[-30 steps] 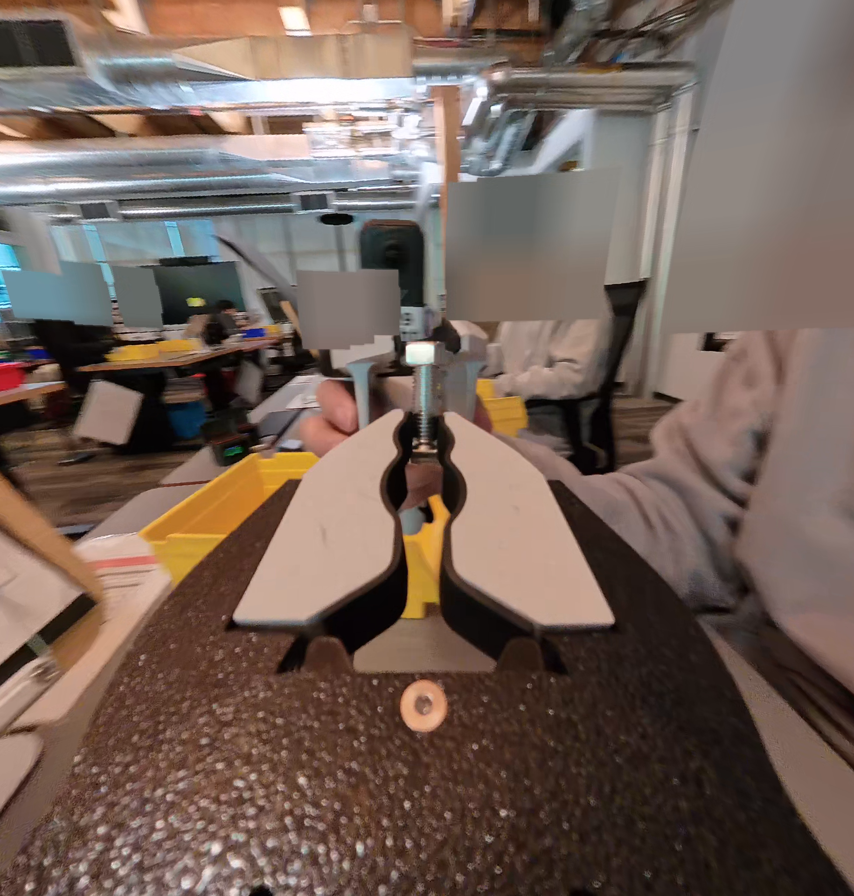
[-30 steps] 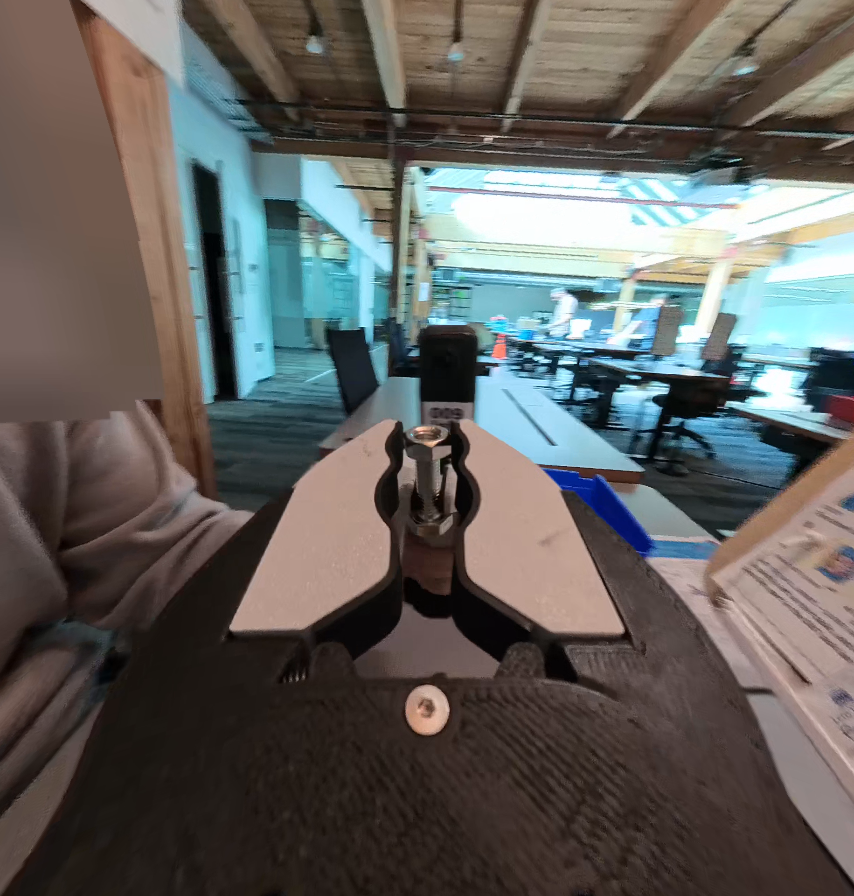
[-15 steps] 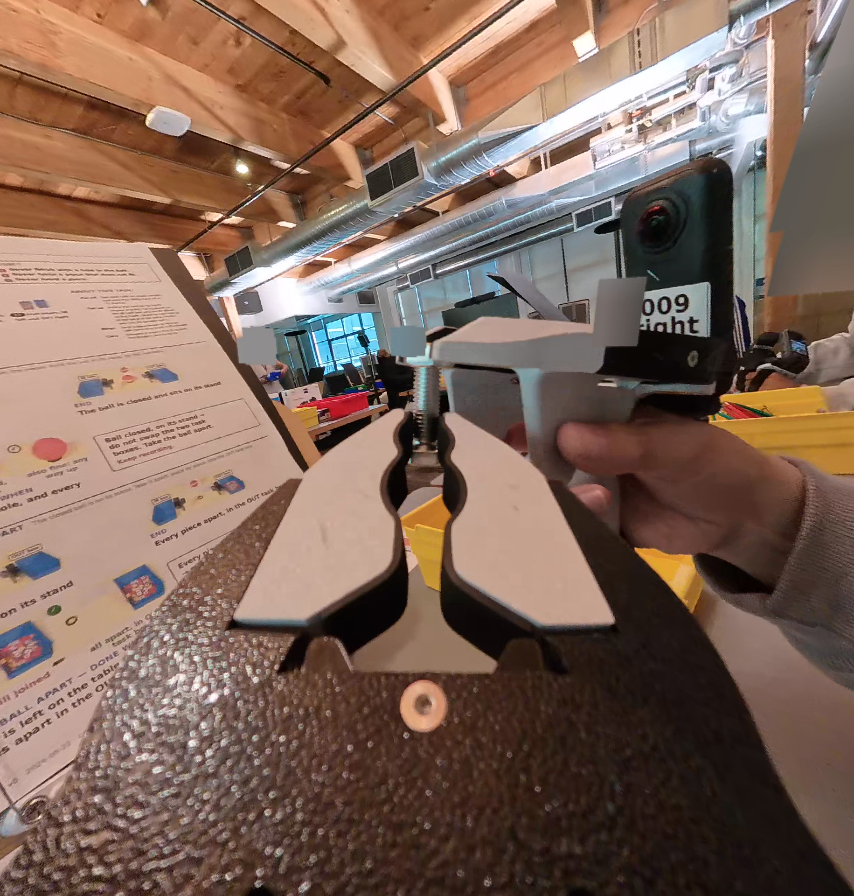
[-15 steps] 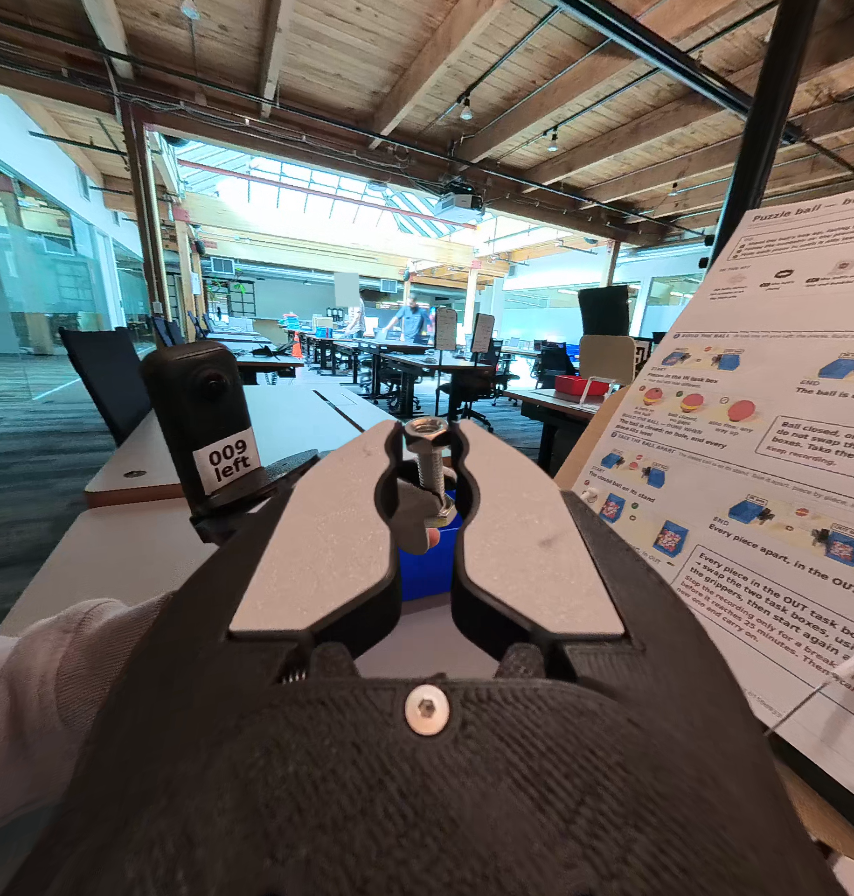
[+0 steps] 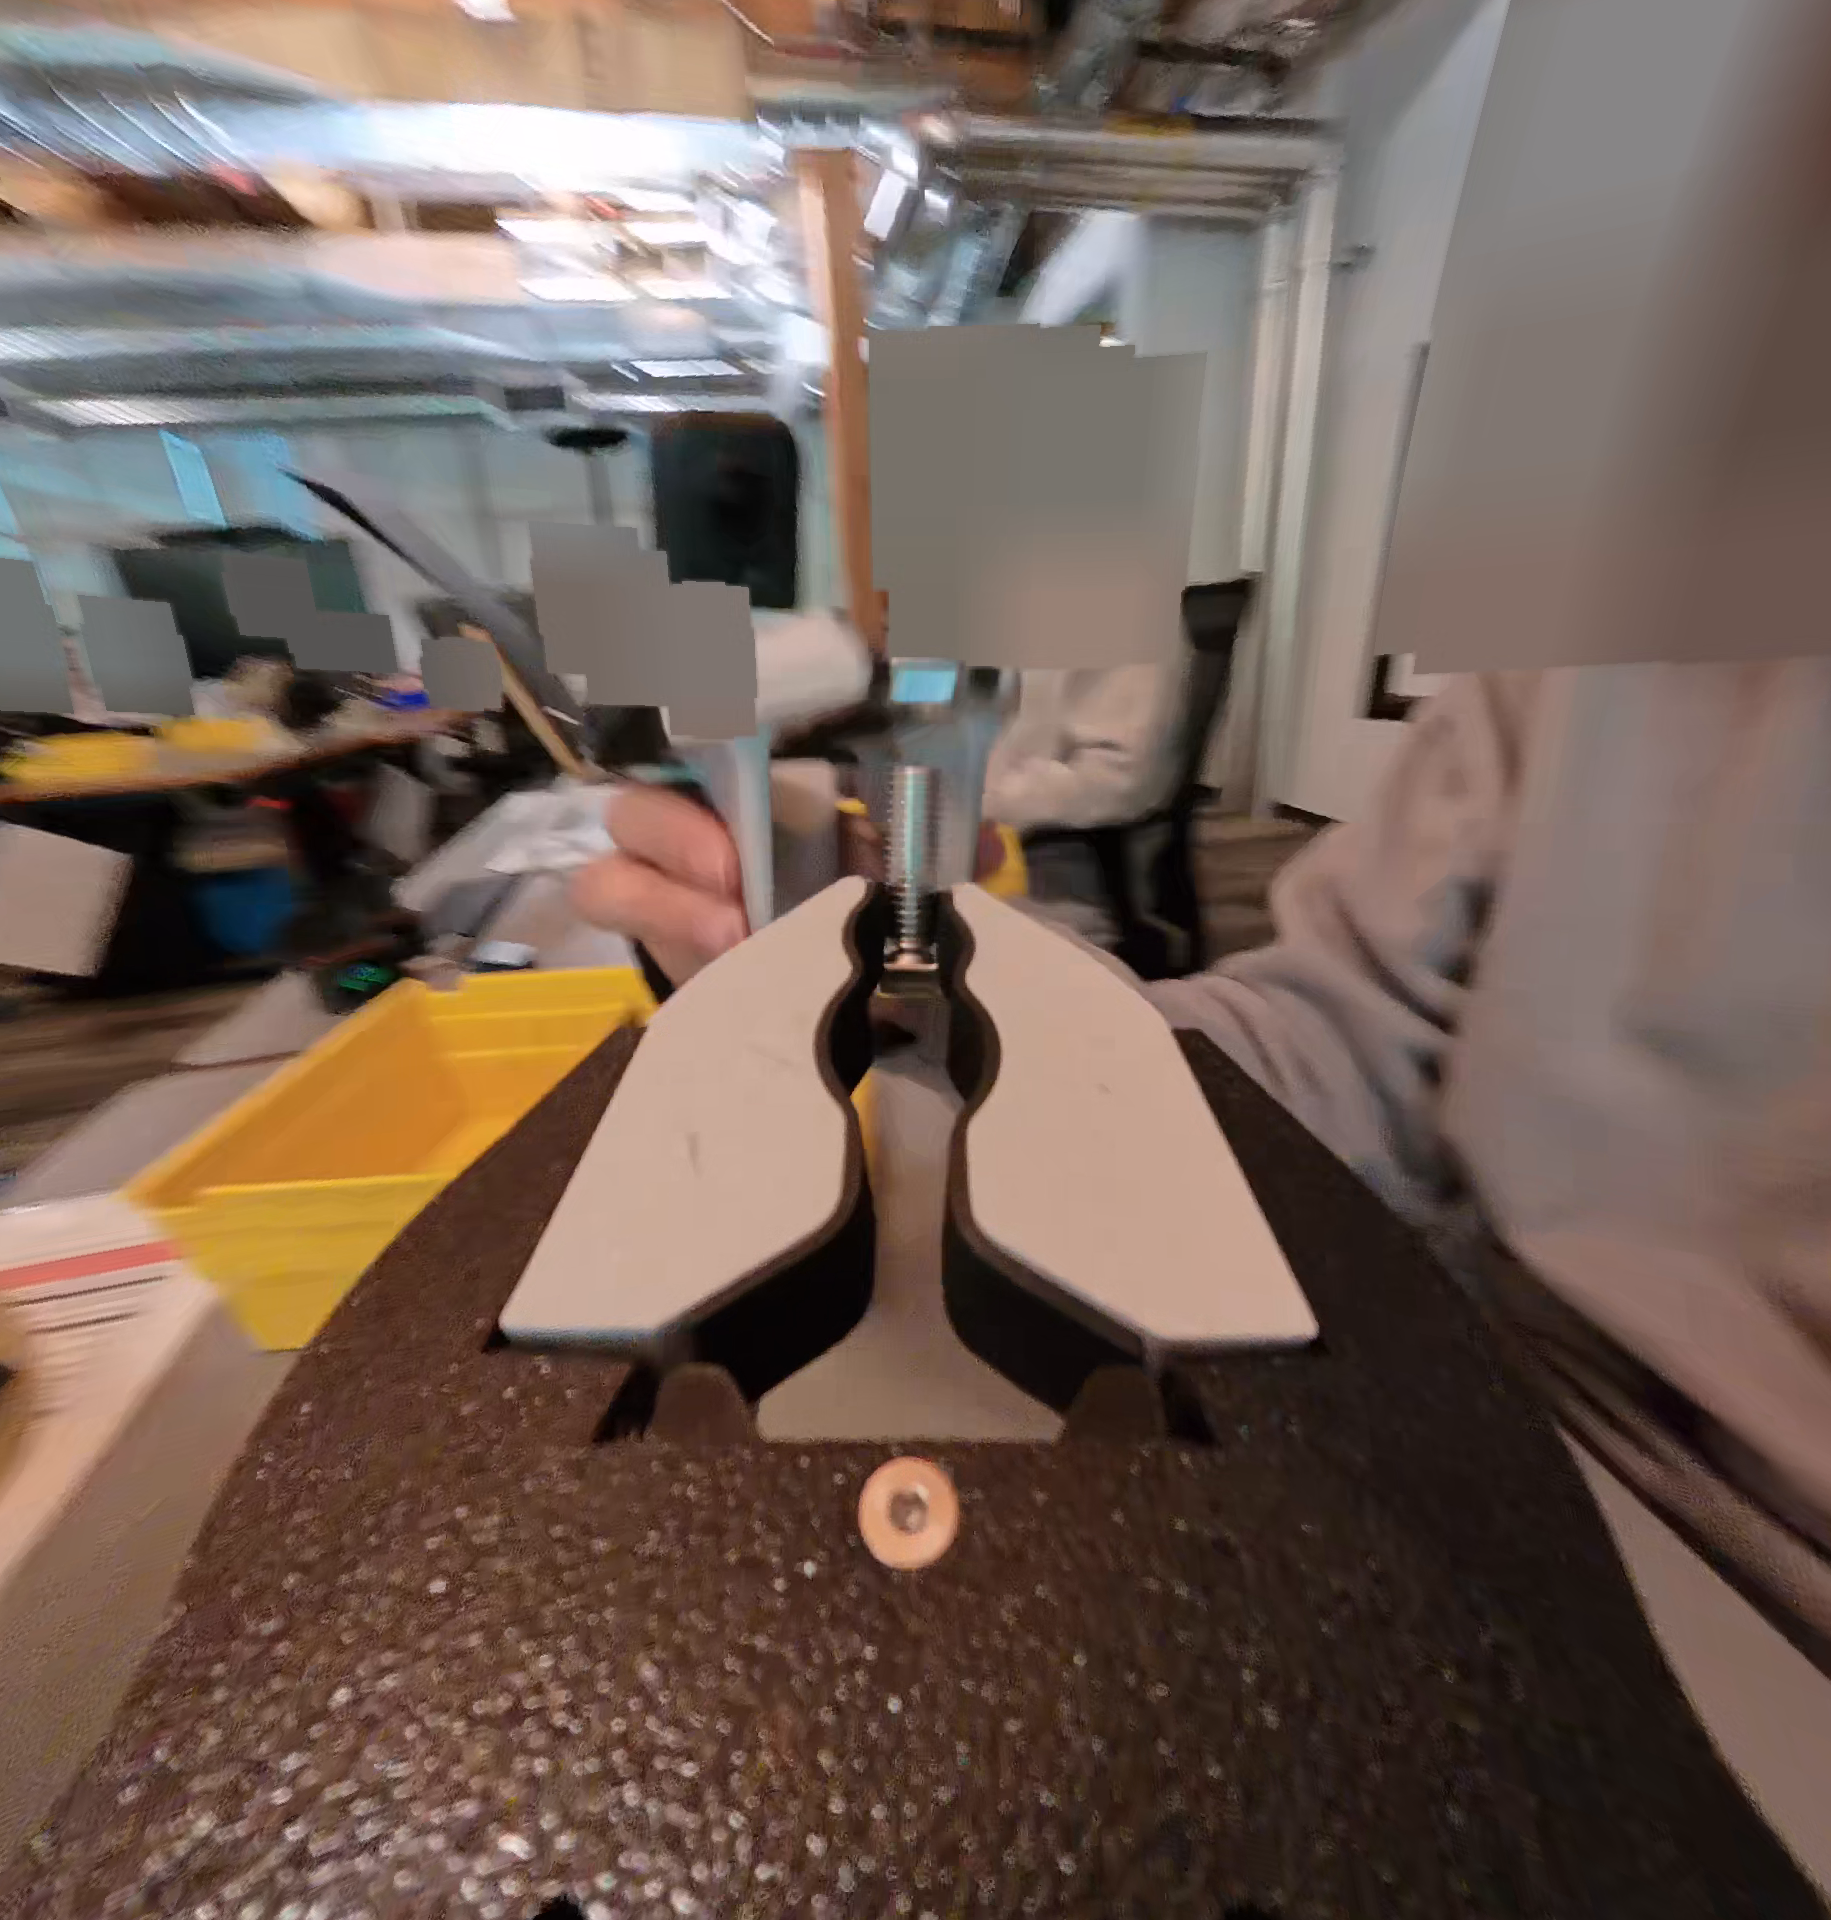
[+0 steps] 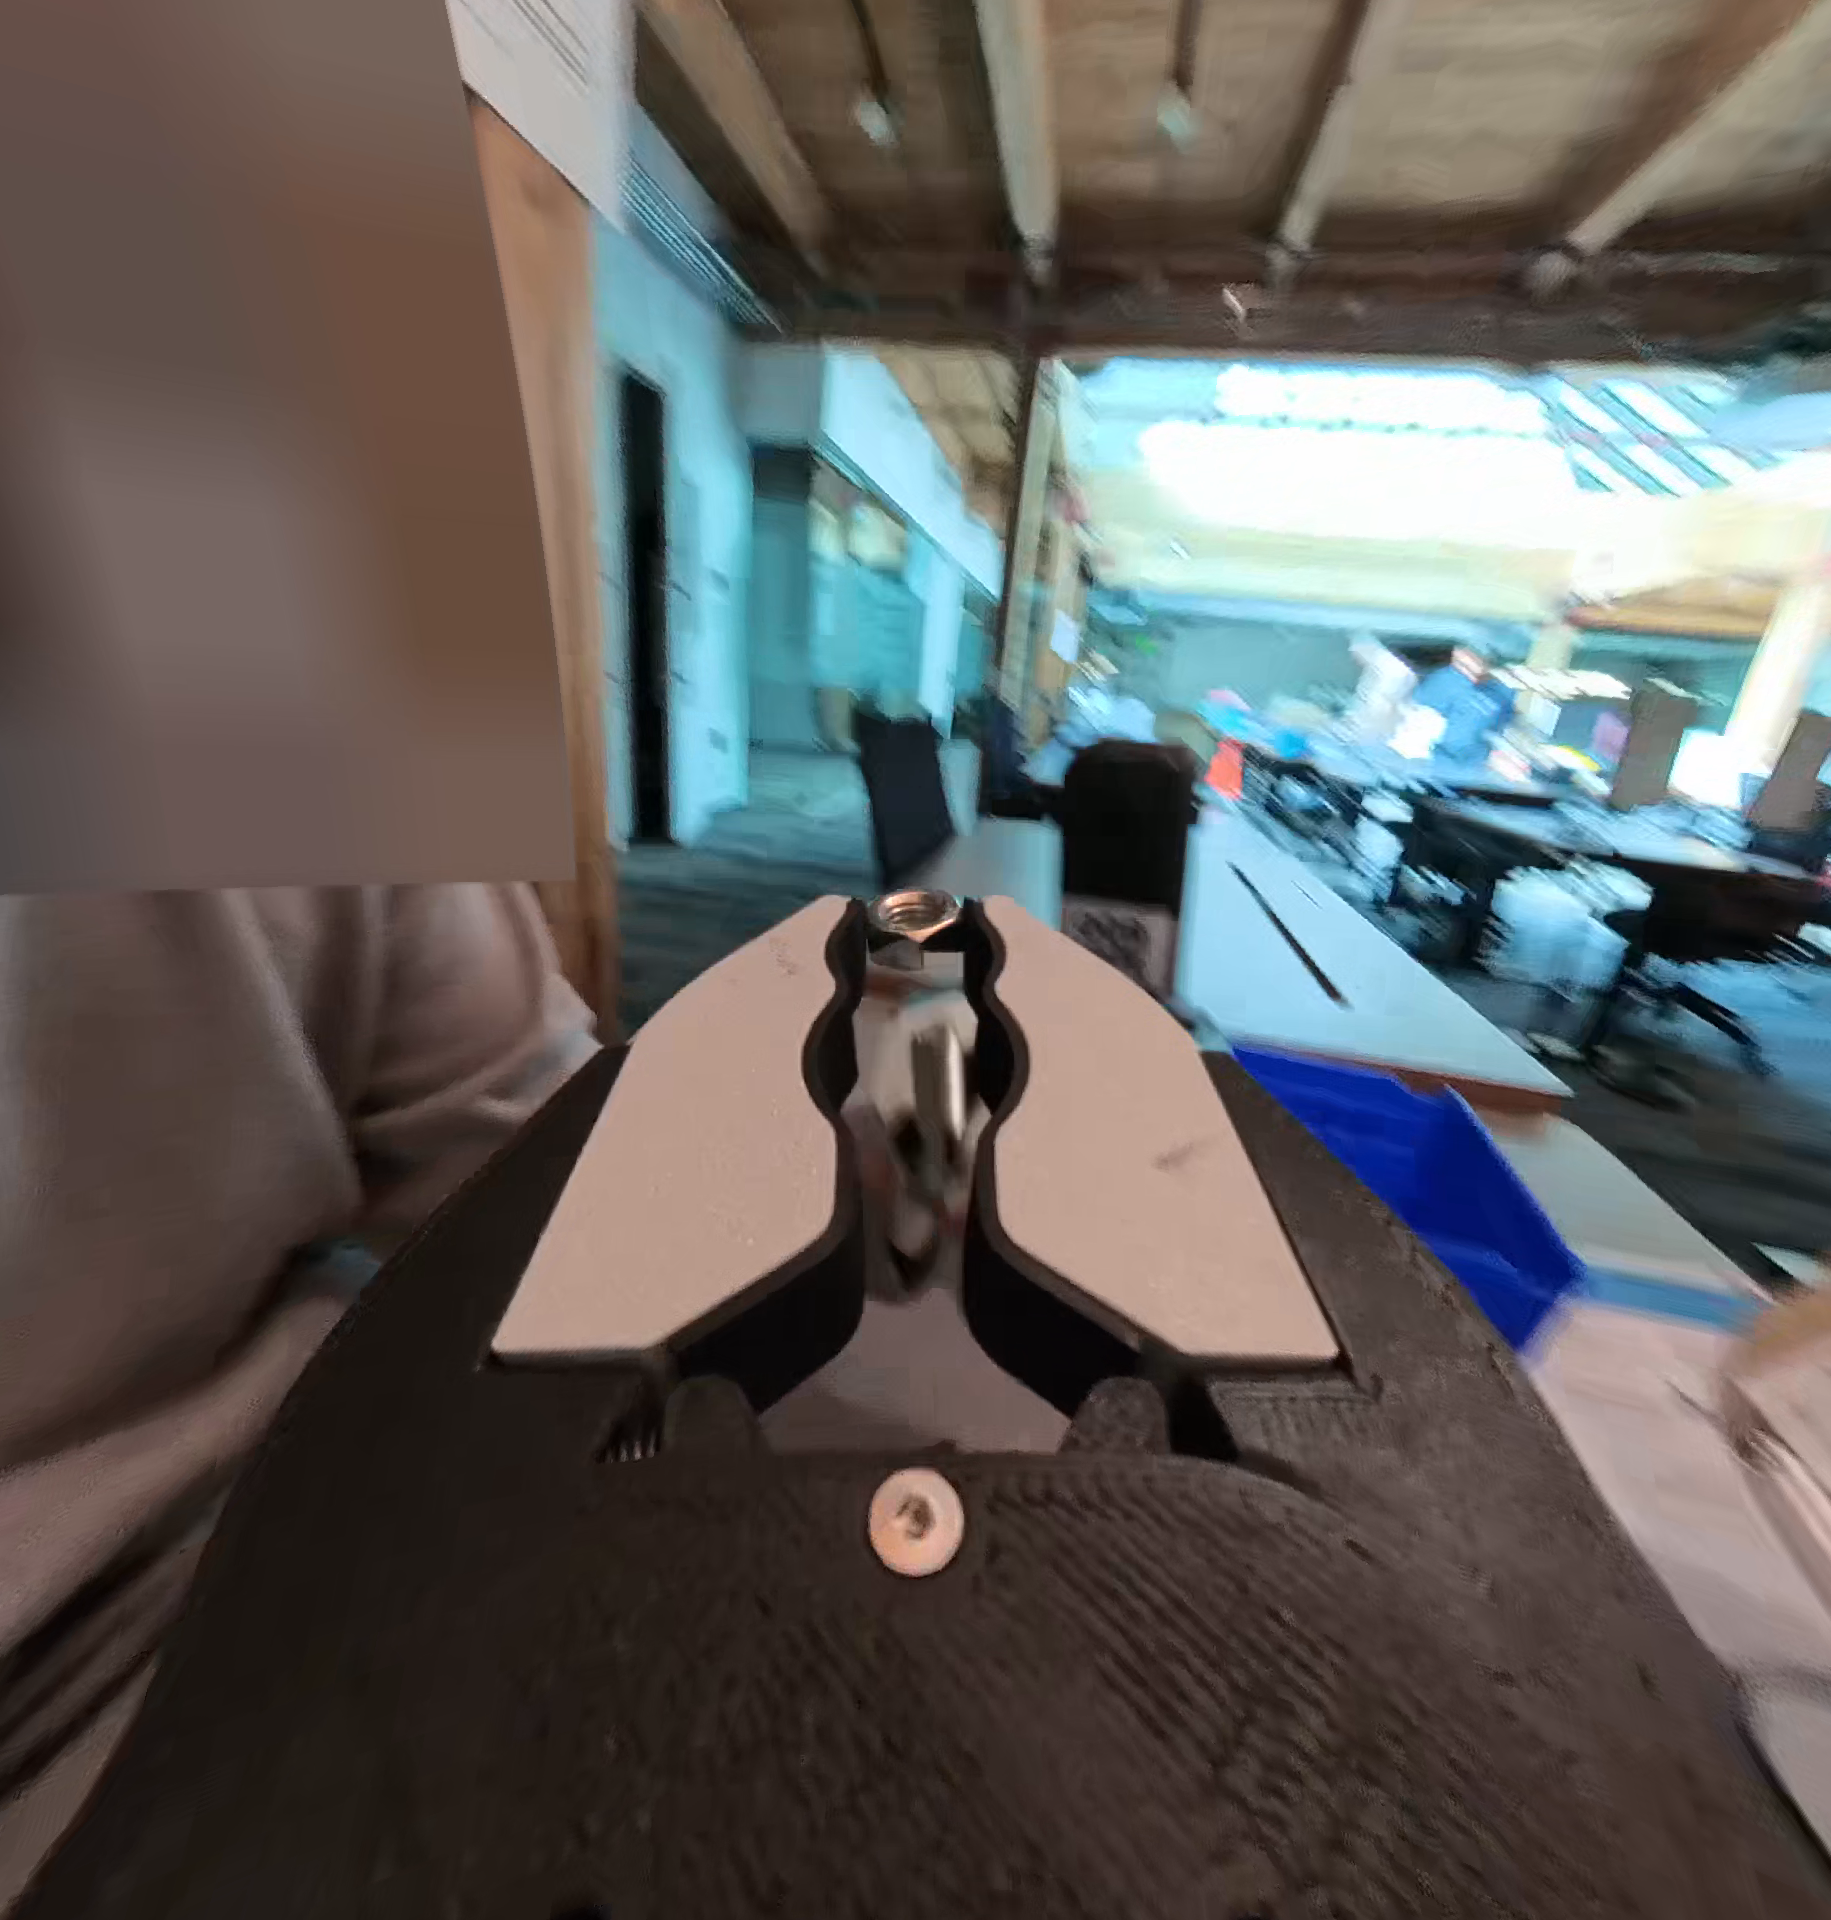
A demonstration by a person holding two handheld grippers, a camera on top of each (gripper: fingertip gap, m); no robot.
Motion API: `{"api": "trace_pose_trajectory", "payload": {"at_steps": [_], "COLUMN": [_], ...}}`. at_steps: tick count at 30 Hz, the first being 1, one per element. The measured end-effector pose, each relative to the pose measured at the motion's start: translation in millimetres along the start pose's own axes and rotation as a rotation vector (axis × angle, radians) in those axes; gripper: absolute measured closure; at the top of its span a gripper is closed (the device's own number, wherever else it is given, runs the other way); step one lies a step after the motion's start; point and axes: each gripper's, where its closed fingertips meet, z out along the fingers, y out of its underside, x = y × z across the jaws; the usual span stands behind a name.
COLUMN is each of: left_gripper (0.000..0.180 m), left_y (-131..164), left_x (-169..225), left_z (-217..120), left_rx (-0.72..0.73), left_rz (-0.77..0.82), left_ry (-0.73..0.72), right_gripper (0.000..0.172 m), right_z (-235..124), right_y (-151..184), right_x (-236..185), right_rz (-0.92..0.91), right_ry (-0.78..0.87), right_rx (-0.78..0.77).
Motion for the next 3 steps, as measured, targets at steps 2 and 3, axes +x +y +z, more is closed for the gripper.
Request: {"api": "trace_pose_trajectory", "payload": {"at_steps": [2, 3], "left_gripper": [0.172, 0.172], "left_y": [10.7, 12.2], "left_x": [-8.3, -14.1], "left_z": [0.9, 0.3], "left_rx": [-0.054, -0.059], "left_rz": [-0.003, 0.017], "left_ry": [-0.044, -0.085], "right_gripper": [0.154, 0.154], "right_z": [-2.7, -4.8], "right_y": [-12.4, -10.4], "right_x": [-6.5, -0.2], "right_rz": [0.014, -0.005], "right_ry": [-0.04, 0.015], "right_rx": [0.072, 0.044]}}
